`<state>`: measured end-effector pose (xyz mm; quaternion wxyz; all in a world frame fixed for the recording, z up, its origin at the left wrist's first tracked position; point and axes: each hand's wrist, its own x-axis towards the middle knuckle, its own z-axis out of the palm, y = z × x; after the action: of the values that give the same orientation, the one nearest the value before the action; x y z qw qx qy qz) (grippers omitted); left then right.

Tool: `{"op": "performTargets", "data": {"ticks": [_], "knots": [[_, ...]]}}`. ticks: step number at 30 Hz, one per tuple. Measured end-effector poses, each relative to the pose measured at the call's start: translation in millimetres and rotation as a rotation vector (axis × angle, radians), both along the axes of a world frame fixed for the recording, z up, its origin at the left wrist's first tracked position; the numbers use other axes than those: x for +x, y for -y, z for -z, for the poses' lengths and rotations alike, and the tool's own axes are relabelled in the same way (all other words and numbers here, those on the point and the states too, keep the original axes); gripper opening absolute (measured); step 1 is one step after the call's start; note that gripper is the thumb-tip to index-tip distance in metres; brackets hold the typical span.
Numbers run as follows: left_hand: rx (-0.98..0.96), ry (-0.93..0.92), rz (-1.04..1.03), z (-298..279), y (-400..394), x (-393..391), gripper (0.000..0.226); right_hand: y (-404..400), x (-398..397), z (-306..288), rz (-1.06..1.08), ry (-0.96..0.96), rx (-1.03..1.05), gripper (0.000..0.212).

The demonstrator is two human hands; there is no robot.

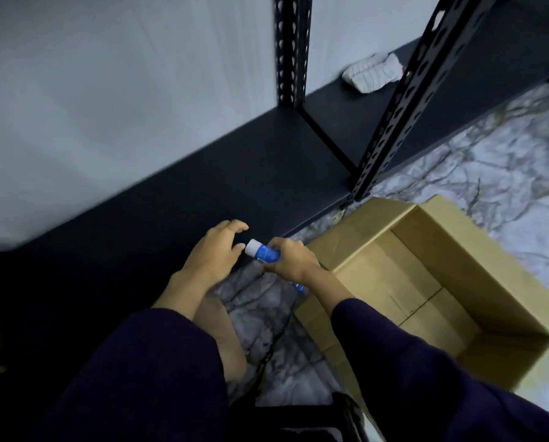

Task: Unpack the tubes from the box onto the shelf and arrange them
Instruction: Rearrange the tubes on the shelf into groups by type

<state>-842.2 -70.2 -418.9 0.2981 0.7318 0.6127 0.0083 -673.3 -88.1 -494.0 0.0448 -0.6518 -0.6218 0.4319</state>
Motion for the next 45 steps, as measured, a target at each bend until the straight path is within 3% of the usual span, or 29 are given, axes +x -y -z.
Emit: {"op": "performTargets", "data": {"ticks": [6,11,14,16,18,19,21,23,26,29,33,36,40,45], "knots": [[0.187,0.173,0.051,-90,-2,26,0.043,-19,24,-123,-0.047,-0.014,0.342,0.042],[0.403,0.336,0.108,-188,4,45,0.031,-23,45,-233,0.0,-0.136,0.641,0.039],[0.631,0.393,0.1,-240,12,50,0.03,-15,54,-287,0.039,-0.152,0.895,0.049],[0.853,0.419,0.074,-267,19,52,0.033,-4,56,-316,0.245,-0.262,1.065,0.056],[1.03,0.424,0.073,-288,25,55,0.035,5,52,-345,0.602,-0.553,1.018,0.043],[1.096,0.403,0.088,-297,28,57,0.036,7,49,-360,0.723,-0.74,0.892,0.03],[1.216,0.335,0.155,-307,30,61,0.038,7,45,-390,0.703,-1.126,0.558,0.022],[1.295,0.305,0.201,-316,30,68,0.039,4,43,-415,0.607,-1.319,0.42,0.024],[1.315,0.318,0.192,-336,27,73,0.03,-4,41,-437,0.624,-1.314,0.443,0.013],[1.278,0.327,0.171,-362,19,67,0.038,-15,42,-444,0.761,-1.341,0.412,0.006],[1.214,0.312,-0.017,-384,-8,46,0.037,-26,40,-452,0.882,-1.353,0.521,0.004],[1.037,0.15,-0.164,-390,-34,31,0.031,-34,35,-469,0.813,-1.327,0.63,0.018],[0.744,-0.018,-0.141,-389,-51,28,0.039,-57,30,-500,0.704,-1.273,0.728,0.026],[0.687,-0.056,-0.099,-388,-53,29,0.045,-89,26,-516,0.588,-1.133,0.814,0.029]]}}
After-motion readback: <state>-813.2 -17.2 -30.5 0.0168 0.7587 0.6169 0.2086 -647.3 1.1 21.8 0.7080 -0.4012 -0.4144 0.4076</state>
